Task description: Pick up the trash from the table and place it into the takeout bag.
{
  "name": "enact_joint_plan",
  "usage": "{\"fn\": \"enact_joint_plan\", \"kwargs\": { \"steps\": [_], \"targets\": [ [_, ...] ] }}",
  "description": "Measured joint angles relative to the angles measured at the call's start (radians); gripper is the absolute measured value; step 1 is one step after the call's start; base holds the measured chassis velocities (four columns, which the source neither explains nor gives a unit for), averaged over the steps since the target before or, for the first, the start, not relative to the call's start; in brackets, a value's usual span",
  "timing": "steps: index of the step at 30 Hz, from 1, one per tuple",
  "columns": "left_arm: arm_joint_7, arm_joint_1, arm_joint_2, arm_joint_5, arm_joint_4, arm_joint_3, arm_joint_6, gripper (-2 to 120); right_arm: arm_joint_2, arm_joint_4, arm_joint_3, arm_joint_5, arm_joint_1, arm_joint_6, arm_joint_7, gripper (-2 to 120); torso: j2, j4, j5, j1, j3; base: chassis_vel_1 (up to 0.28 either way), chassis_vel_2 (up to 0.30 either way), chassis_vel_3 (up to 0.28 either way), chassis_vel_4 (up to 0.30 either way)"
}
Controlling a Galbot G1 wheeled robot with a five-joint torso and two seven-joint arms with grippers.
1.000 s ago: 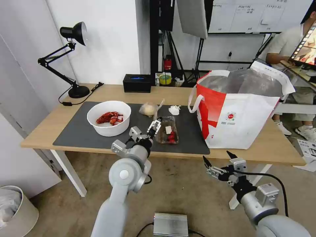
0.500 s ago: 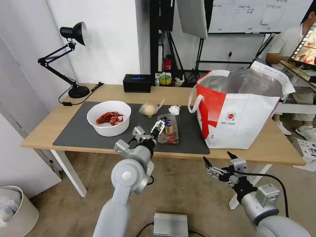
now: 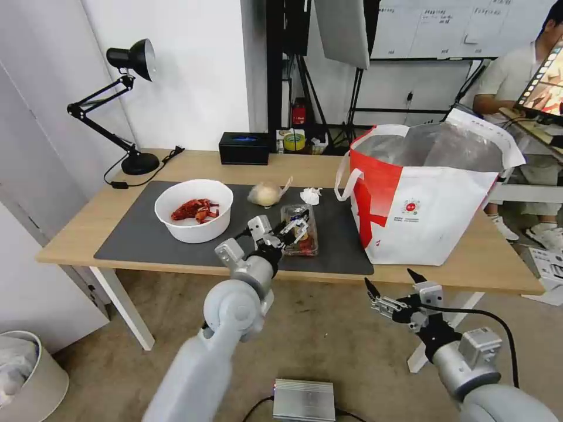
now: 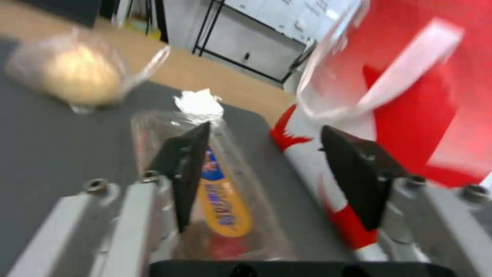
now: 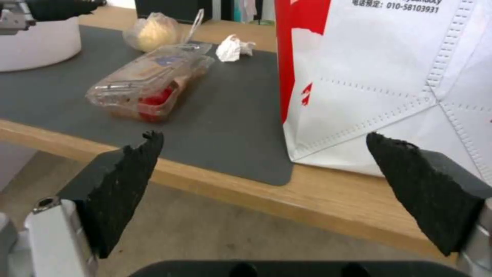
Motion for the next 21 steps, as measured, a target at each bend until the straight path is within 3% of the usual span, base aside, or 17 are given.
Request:
{"fn": "enact_joint_plan", "kwargs": {
  "steps": [1,5,7,9,11,17,21],
  "targets": [
    [0.032,-0.008,0.018,0.062,0.013,0.016,-0.009,52,-0.001,0.0,0.001,0.0,0.0,0.0,0.0,100,0.0,0.0001,0.0,0.0,0.0,0.0,0.0,0.0,0.0],
    [0.073,-0.02,0.039,0.137,0.031,0.036,-0.021,43,-0.004,0.0,0.002,0.002,0.0,0.001,0.0,100,0.0,0.0,0.0,0.0,0.0,0.0,0.0,0.0,0.0],
    [0.127,-0.041,0.062,0.217,0.053,0.064,-0.03,31,-0.012,0.0,0.007,0.008,0.001,0.001,0.0,100,0.0,0.0,0.0,0.0,0.0,0.0,0.0,0.0,0.0],
    [0.14,-0.048,0.069,0.235,0.058,0.072,-0.032,27,-0.014,-0.001,0.009,0.01,0.002,0.001,0.0,100,0.0,0.0,0.0,0.0,0.0,0.0,0.0,0.0,0.0],
    [0.173,-0.086,0.092,0.273,0.084,0.102,-0.033,15,-0.022,-0.002,0.013,0.028,0.005,0.001,0.003,100,0.0,0.0,0.0,0.0,0.0,0.0,0.0,0.0,0.0],
    [0.218,-0.151,0.132,0.304,0.136,0.137,-0.03,0,-0.031,-0.002,0.016,0.089,0.015,-0.005,0.017,100,0.0,-0.0001,0.0001,0.0,0.0,0.0,0.0,0.0,0.0],
    [0.247,-0.169,0.165,0.345,0.158,0.155,-0.025,0,-0.039,-0.002,0.017,0.205,0.03,-0.008,0.067,100,0.0,0.0001,0.0001,0.0,0.0,0.0,0.0,0.0,0.0]
  ]
}}
